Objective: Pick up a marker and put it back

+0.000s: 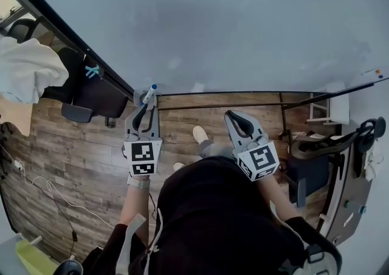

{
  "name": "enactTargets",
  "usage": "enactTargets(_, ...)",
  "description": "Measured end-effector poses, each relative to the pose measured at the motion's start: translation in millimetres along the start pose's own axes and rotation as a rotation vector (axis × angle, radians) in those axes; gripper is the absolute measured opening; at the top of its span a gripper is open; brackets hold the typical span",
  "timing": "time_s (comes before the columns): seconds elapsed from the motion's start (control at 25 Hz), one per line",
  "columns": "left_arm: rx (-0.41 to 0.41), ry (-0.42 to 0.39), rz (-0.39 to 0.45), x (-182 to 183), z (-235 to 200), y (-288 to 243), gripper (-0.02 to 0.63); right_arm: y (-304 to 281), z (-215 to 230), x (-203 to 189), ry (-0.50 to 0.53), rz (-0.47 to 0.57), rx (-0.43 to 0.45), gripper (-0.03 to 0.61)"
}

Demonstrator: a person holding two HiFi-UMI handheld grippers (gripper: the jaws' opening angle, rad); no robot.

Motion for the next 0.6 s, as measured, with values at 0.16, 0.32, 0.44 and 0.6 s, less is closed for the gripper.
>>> enactTargets(0.16,0.011,-0.025,-0.033,1,-3,-18,0.087,-3,9,-3,-0.015,-0.009,-0.022,0.028)
enactTargets(0.32,0.018,-0.037,-0.057,1,-7,-32,0.094,-7,16,-5,-0.036,-0.009,-0.034,0.028)
enactTargets(0.44,0.025,-0.053,-0.068,2,-9,-40,0.103,-8,19,-6,-0.042,-0.01,-0.039,0.028)
enactTargets(0.6,0.023,-0.075,-0.087,4,-8,-49,0.106,-7,22,-7,-0.049,-0.016,-0.048,0.028)
Point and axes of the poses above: the fingertips, and each gripper's own axes: y backward along the fingers, z to its right, x out of its top, the point moved 10 cm from there along y, backward along the fingers, and after that the axes turned 3 degrees about z, right-handed, at the moved point
